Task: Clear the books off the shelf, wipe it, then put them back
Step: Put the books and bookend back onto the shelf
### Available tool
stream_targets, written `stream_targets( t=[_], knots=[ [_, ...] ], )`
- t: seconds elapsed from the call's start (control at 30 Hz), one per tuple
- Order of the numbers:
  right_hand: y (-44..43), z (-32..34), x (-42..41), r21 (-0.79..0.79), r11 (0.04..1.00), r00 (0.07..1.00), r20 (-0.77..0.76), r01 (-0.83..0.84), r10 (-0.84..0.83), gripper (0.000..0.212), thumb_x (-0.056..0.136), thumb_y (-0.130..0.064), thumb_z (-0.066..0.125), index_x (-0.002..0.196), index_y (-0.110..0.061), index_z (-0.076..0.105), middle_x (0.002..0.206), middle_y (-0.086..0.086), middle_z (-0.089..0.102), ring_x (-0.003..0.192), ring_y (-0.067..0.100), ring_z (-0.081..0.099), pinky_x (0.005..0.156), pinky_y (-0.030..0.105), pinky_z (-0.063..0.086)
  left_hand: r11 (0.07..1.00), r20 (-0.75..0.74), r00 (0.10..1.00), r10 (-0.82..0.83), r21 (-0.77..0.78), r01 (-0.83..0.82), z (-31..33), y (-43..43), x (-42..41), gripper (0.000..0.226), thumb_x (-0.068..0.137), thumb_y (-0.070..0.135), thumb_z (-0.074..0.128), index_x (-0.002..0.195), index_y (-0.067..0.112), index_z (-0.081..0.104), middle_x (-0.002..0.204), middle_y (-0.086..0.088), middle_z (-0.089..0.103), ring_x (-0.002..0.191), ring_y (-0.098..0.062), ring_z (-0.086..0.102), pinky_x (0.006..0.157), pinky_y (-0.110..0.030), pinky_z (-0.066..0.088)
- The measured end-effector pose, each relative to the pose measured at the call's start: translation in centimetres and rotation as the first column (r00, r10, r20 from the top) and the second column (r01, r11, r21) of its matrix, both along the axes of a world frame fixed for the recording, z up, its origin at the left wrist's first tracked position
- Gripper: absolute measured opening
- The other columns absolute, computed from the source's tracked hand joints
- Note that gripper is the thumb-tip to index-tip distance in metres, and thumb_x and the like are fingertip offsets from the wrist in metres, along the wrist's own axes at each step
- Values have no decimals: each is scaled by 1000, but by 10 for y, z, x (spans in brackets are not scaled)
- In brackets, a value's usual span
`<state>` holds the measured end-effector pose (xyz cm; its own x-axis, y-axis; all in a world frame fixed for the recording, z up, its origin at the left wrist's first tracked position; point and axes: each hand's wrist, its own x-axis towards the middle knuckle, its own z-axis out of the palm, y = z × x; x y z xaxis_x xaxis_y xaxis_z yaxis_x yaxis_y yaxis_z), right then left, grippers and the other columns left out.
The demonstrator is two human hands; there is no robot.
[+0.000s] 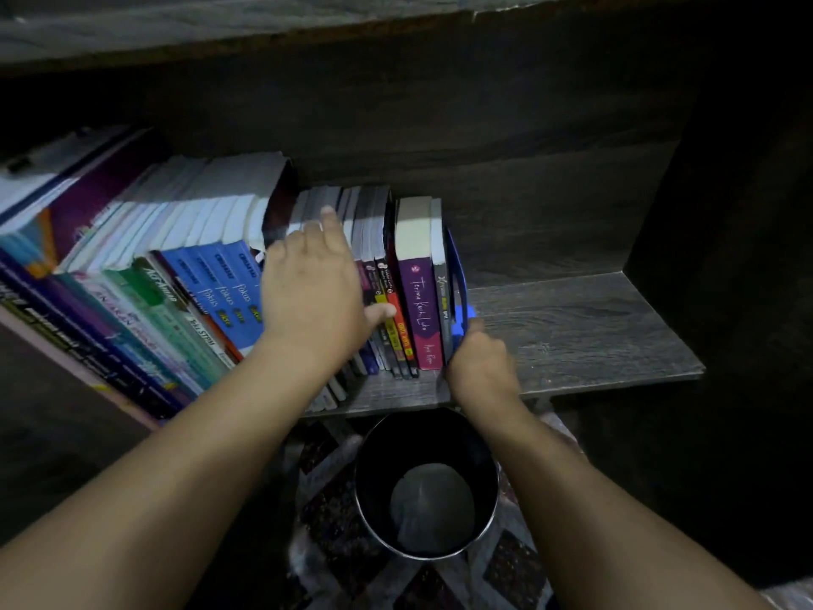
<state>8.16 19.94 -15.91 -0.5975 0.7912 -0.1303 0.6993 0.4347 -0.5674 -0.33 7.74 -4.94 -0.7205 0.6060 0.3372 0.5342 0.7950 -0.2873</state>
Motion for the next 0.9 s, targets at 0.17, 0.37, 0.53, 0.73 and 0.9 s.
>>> stream_targets(
  t=[0.17, 0.37, 0.53, 0.73, 0.9],
  knots=[
    [0, -2, -6, 19, 1000, 1000, 2, 24, -24, 35, 96, -8, 42, 131, -10, 43, 114, 20, 62, 107, 37, 57, 85, 39, 46, 986, 160, 987, -19, 164, -7, -1, 12, 6, 117, 74, 73, 61, 151, 0, 11, 151, -18, 31, 140, -32, 29, 114, -43, 23],
    [0, -5, -4, 25, 1000, 1000, 11, 18, -18, 35, 94, -8, 45, 129, -11, 43, 112, 21, 62, 107, 38, 58, 84, 38, 46, 916, 156, 981, -119, 399, 48, 7, 23, 9, 106, 80, 77, 45, 148, -2, 23, 137, -18, 47, 126, -32, 45, 101, -39, 38],
    [5, -5, 0, 13, 999, 999, 16, -37, 37, 40, 95, -8, 42, 135, -14, 42, 113, 21, 61, 106, 38, 58, 84, 39, 47, 893, 335, 940, 65, 401, -205, 21, 50, -2, 123, 64, 87, 53, 148, 2, 22, 141, -17, 33, 127, -35, 31, 101, -42, 35],
    [6, -13, 0, 36, 999, 1000, -23, -18, 19, 32, 98, -10, 40, 129, -12, 46, 108, 21, 62, 101, 37, 59, 80, 40, 48, 879, 420, 870, 260, 269, -393, 22, 67, 4, 134, 52, 95, 50, 143, 0, 28, 138, -18, 32, 125, -36, 30, 99, -45, 31],
    [9, -14, 0, 30, 999, 999, -29, -15, 16, 33, 98, -10, 39, 131, -13, 43, 109, 18, 63, 102, 35, 59, 77, 36, 44, 854, 679, 699, 223, 210, -476, 31, 76, 0, 145, 48, 92, 59, 154, 14, -2, 151, -20, 21, 132, -40, 34, 97, -48, 42]
  ],
)
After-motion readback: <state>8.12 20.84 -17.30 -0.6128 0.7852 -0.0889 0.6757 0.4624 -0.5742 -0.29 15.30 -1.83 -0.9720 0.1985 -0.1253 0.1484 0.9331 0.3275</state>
